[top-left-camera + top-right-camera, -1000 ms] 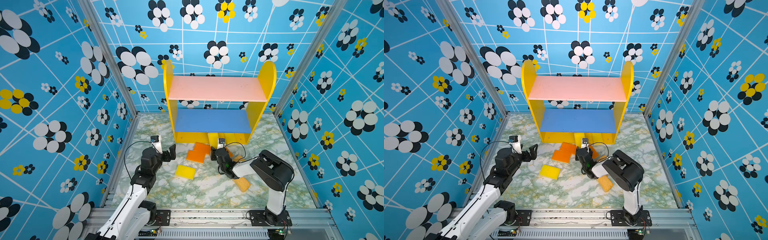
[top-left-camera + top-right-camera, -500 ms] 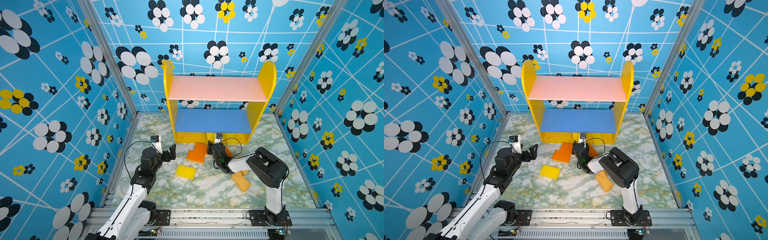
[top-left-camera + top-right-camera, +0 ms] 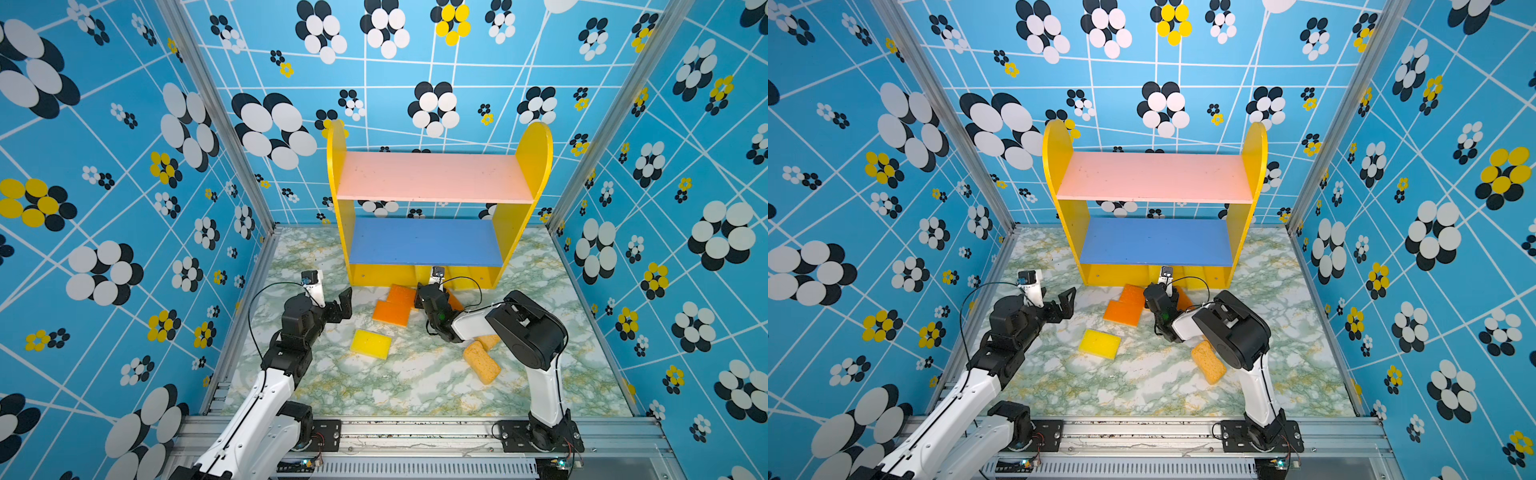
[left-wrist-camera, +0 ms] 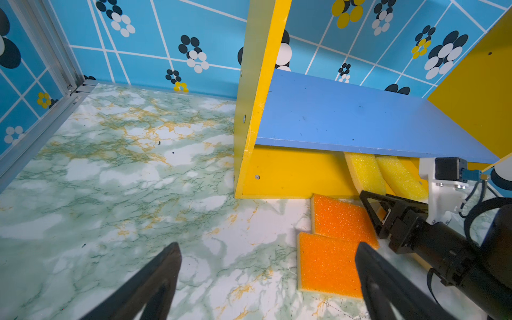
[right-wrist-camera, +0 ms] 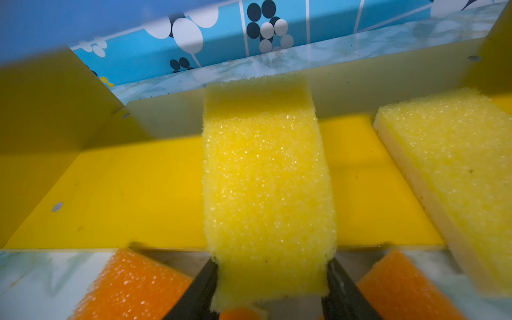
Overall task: Arrange cleaning sponges on a shelf
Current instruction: Place the cleaning sponge at the shelf.
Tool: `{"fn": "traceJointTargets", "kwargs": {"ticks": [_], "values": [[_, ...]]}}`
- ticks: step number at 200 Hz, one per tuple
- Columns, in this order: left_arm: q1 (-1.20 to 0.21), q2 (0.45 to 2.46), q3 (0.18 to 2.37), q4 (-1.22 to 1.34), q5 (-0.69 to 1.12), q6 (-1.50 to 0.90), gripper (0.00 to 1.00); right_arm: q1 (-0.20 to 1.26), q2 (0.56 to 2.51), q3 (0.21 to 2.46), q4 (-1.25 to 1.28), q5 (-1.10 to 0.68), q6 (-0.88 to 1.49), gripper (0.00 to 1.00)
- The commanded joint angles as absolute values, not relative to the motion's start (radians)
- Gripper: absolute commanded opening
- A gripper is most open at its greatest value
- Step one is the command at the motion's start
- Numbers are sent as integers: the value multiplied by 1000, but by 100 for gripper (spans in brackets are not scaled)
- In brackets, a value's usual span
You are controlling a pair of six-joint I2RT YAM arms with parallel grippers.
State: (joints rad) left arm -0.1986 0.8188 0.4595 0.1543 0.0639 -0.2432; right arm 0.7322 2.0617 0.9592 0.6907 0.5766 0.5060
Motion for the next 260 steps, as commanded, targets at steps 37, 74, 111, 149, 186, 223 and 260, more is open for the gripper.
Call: {"fn": "traceJointTargets", "kwargs": {"ticks": [37,74,111,149,186,223,260], "values": [[-198,822,480,184,83,-245,99,724,2086,1028,588,619,542,55],[-197,821,483,186,82,-241,99,719,2096,1064,531,616,550,56],[-195,819,483,186,80,-238,99,716,2108,1107,460,612,555,57],[-195,818,486,185,82,-236,99,715,2110,1117,434,617,572,58],[-193,815,485,184,83,-236,99,715,2112,1122,417,620,581,59],[-194,811,485,185,85,-239,99,715,2113,1131,400,620,583,62],[-195,805,484,183,86,-239,99,714,2115,1140,390,621,583,72]]}}
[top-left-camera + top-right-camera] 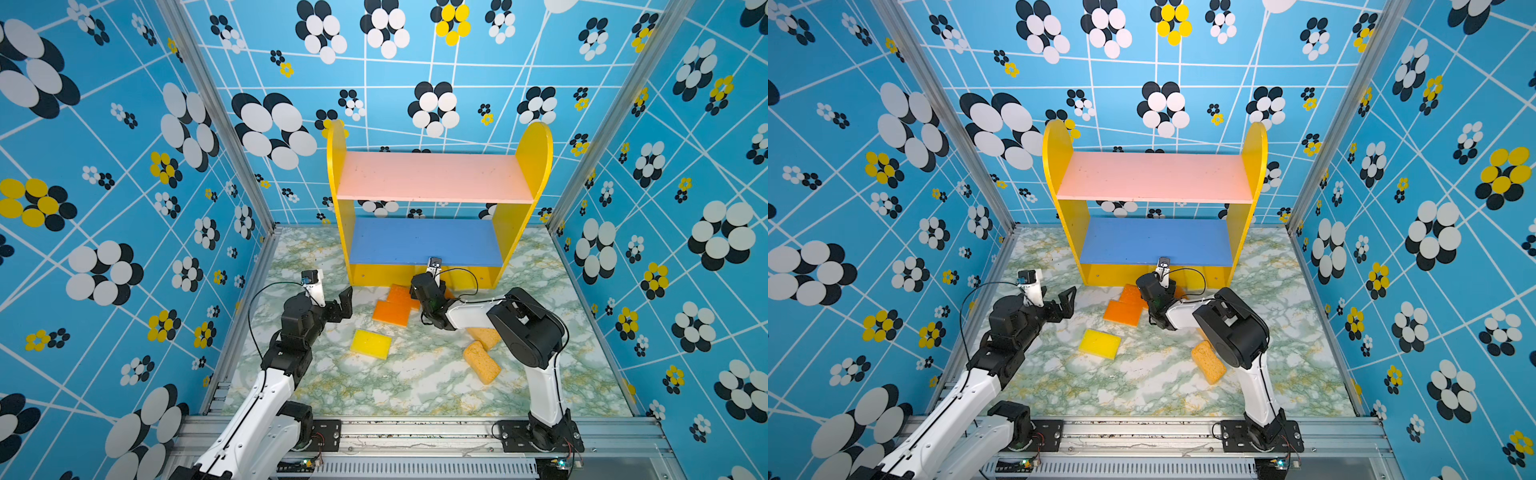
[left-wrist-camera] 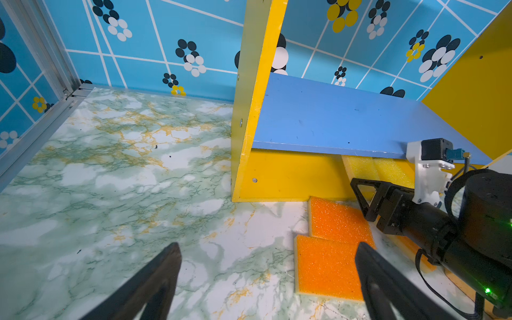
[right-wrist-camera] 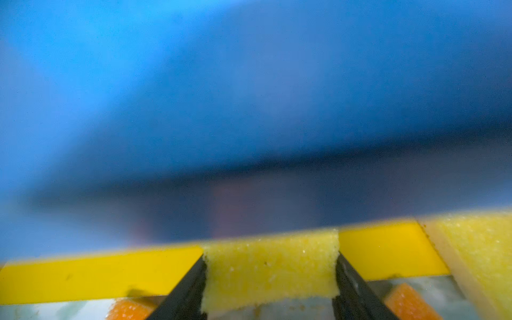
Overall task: Arrange cleaning sponges on a shelf
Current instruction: Place the cleaning sponge at the shelf.
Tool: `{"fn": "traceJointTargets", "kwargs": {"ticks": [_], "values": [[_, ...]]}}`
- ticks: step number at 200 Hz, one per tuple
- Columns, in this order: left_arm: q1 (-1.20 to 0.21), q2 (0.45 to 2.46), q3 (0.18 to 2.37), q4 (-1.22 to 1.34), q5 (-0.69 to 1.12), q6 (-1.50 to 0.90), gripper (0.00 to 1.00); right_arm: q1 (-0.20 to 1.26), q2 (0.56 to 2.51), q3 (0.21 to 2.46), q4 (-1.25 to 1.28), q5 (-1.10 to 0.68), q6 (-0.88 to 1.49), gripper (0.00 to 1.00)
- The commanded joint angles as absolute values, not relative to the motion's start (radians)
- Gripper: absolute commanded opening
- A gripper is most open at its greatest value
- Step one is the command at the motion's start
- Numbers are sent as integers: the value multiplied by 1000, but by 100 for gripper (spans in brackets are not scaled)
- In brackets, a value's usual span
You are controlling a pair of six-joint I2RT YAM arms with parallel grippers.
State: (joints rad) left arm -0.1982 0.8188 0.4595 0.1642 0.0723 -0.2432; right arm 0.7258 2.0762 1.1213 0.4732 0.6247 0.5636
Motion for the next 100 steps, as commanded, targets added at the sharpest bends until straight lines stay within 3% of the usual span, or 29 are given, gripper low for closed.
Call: {"fn": "traceJointTargets", "kwargs": {"ticks": [1,100], "values": [[-194,805,484,183,86,-239,99,714,2116,1142,390,621,583,72],[-194,793,480,180,79,-235,99,715,2123,1163,357,617,571,77]]}}
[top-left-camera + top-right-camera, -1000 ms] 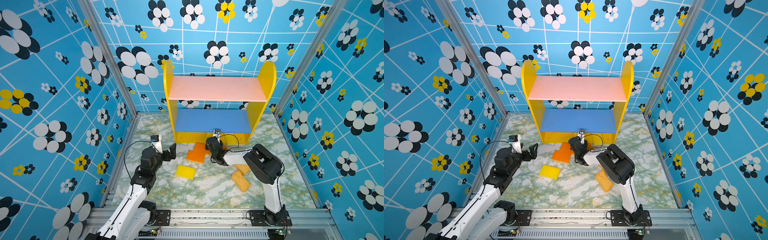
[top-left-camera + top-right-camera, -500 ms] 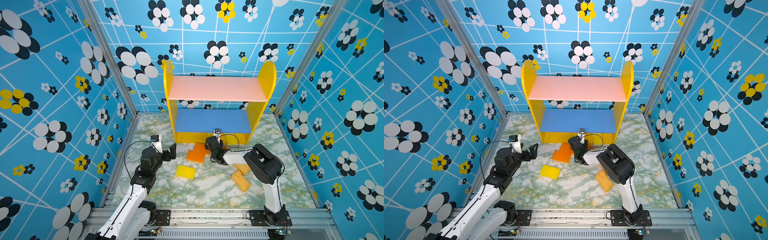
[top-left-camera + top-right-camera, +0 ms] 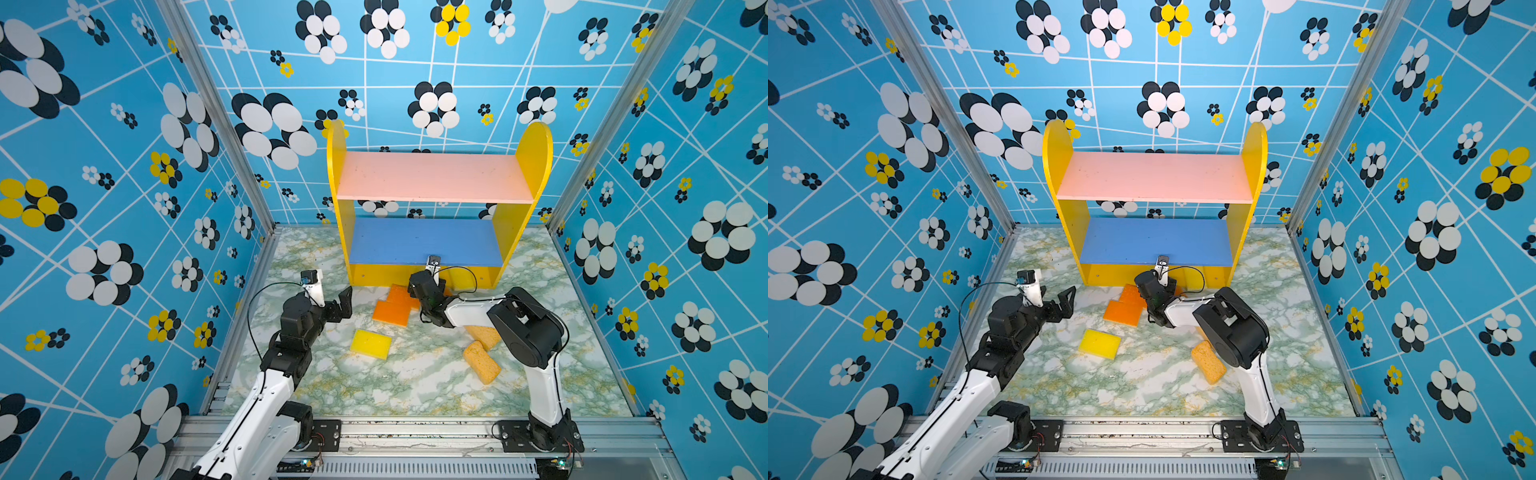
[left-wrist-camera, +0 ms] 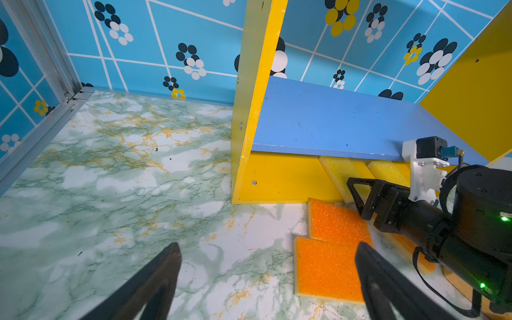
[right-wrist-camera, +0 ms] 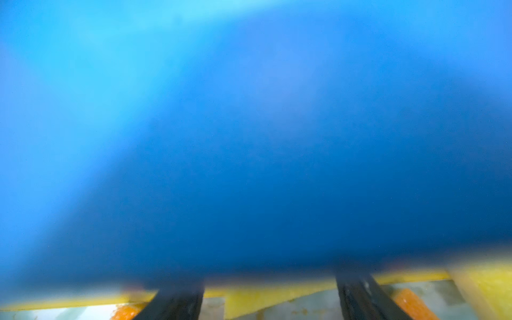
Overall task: Arrange cleaning sponges on a shelf
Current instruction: Place the cleaning sponge at the shelf.
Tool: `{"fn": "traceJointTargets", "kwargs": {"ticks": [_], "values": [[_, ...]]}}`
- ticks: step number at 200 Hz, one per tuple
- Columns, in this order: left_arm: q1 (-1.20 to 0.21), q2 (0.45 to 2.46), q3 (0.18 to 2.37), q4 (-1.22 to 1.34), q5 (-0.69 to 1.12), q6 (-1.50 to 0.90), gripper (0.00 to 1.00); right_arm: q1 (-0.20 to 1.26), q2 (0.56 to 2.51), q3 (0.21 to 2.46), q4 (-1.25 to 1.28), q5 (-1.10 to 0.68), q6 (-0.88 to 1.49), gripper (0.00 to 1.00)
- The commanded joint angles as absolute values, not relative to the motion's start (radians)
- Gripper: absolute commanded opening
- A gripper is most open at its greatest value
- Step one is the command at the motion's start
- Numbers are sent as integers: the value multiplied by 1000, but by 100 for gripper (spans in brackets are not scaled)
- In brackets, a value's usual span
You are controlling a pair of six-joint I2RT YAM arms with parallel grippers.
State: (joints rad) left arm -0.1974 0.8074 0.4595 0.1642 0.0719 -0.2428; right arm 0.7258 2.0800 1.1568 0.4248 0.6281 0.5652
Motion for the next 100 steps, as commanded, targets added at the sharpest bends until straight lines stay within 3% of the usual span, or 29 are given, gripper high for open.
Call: {"fn": "traceJointTargets", "kwargs": {"ticks": [1,36,100], "values": [[-194,793,479,180,79,-235,99,715,2123,1163,357,617,571,77],[-194,790,480,179,77,-236,99,719,2099,1086,490,602,532,88],[-195,790,483,178,78,-240,99,748,1994,984,603,570,390,92]]}}
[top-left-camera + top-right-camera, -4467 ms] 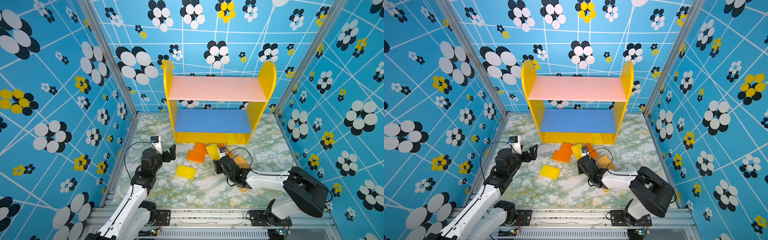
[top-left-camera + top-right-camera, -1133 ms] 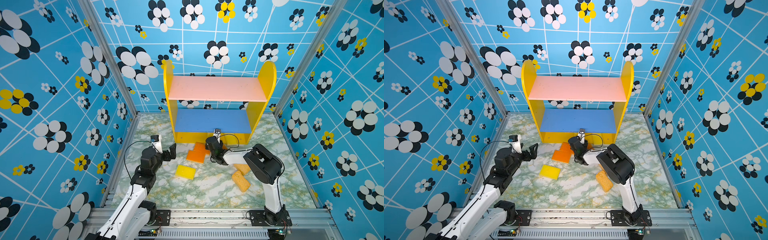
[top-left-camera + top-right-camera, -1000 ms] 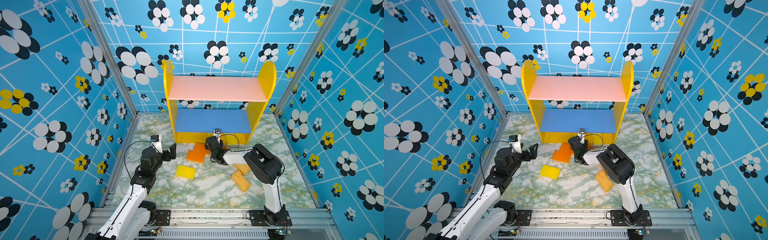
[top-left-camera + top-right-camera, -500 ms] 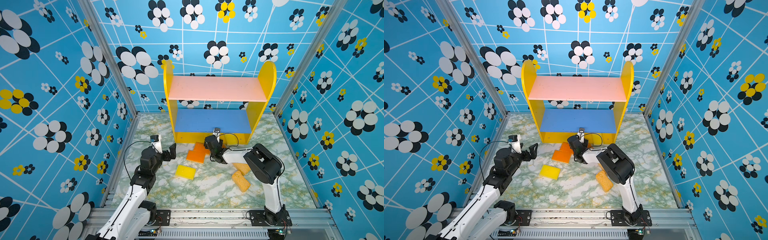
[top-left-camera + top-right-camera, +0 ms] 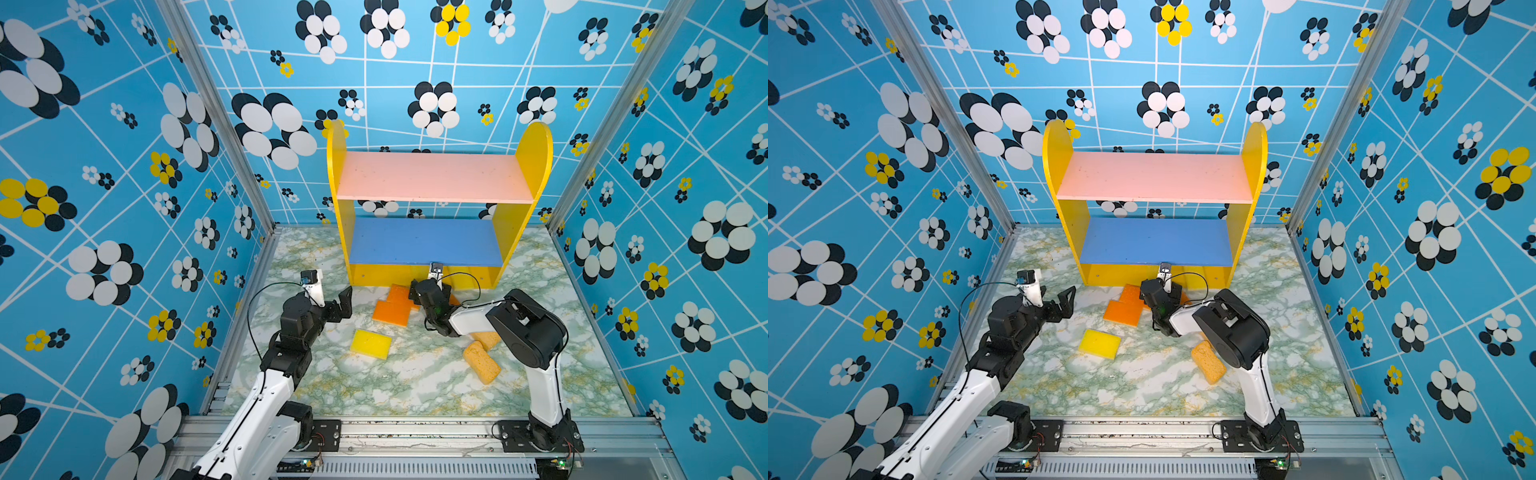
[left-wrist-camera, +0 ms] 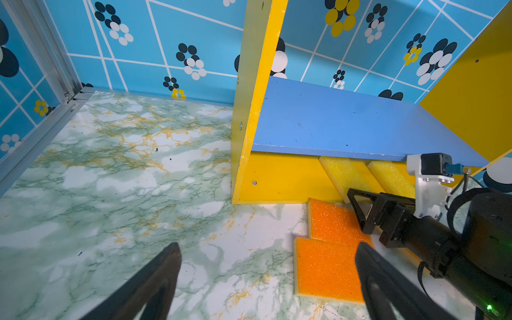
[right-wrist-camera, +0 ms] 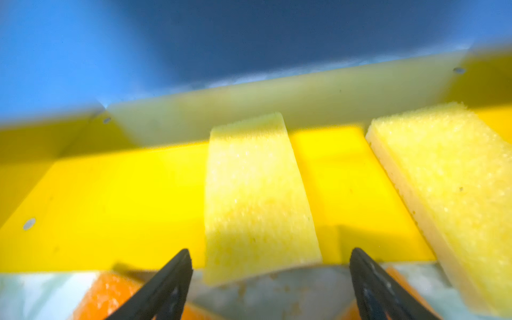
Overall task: Arrange cleaning sponges on a shelf
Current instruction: Place the cleaning sponge at the shelf.
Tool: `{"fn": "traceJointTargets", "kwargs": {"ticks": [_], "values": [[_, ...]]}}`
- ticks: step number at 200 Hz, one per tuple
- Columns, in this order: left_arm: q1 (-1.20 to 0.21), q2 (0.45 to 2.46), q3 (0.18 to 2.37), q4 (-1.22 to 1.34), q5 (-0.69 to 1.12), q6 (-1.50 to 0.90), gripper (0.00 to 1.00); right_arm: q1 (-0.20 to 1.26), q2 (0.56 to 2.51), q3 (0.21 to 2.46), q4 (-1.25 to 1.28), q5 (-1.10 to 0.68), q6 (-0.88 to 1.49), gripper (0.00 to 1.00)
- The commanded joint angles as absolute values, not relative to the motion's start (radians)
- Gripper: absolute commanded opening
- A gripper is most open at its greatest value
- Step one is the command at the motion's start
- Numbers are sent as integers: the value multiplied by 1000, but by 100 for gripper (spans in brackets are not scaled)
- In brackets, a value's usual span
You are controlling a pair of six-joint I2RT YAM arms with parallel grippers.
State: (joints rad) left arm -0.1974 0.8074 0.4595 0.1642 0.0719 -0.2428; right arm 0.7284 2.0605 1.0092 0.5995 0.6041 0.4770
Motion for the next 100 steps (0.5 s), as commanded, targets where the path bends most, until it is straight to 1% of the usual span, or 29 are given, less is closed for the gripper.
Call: {"fn": "traceJointTargets", "kwargs": {"ticks": [1,25,26,29,53,79,100], "values": [[-194,790,483,178,77,-241,99,748,1993,983,601,570,387,92],[-193,796,489,172,78,-244,99,780,1924,958,552,528,301,96],[-194,796,490,171,78,-244,99,784,1916,954,550,525,293,98],[-193,796,492,169,79,-245,99,787,1905,947,544,520,278,99],[-194,798,500,160,79,-254,99,829,1796,878,492,475,200,99],[-194,798,504,151,78,-261,99,840,1675,801,415,261,148,99],[-194,794,511,128,67,-265,99,847,1612,781,323,87,96,99]]}}
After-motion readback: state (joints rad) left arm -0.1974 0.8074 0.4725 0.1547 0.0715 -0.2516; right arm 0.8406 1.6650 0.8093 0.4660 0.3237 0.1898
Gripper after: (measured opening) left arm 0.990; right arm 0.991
